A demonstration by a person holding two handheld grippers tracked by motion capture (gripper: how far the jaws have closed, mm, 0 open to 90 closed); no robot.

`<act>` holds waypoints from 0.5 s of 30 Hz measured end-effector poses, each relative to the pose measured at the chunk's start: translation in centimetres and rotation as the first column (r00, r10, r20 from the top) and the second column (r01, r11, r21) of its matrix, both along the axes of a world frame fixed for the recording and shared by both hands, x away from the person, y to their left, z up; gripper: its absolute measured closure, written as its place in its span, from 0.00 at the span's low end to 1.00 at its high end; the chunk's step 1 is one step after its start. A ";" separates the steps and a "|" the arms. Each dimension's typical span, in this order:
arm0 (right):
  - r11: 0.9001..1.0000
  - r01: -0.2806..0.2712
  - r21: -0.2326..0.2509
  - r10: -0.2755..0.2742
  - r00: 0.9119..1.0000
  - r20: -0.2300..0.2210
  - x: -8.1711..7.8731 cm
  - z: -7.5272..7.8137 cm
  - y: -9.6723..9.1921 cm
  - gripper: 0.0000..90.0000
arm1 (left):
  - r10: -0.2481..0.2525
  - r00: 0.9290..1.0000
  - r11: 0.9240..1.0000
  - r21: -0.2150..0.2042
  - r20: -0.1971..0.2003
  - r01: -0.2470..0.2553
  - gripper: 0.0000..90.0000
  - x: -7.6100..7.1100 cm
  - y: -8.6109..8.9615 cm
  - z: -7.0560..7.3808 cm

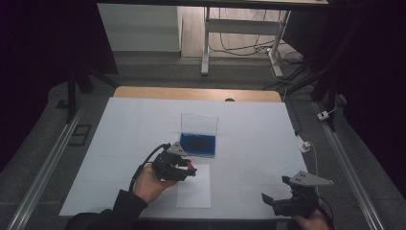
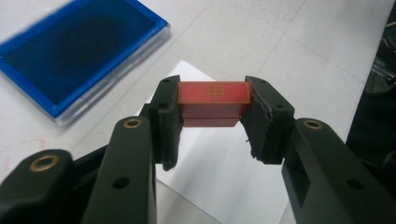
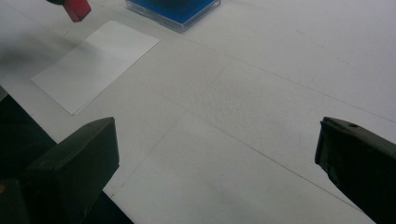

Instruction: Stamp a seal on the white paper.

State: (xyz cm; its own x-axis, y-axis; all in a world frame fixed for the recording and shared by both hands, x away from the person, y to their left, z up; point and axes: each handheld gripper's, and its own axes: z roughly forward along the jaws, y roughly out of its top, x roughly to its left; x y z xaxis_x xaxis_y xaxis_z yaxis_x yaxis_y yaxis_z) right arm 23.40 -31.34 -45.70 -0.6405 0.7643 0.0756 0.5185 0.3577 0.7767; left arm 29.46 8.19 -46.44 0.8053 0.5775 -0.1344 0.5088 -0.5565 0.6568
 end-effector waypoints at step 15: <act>1.000 -0.002 -0.001 0.002 1.000 0.000 0.0 0.0 0.0 0.00 | -0.026 1.000 0.993 0.114 0.009 0.025 0.65 -1.0 -2.4 -2.7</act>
State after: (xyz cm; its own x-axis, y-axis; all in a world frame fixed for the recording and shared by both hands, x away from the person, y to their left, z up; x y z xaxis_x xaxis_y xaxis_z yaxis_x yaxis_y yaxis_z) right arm 23.39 -31.33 -45.70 -0.6417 0.7634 0.0746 0.5176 0.3592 0.7766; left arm 28.47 5.79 -49.13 0.8210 0.5676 -0.0608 0.4870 -0.6408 0.5935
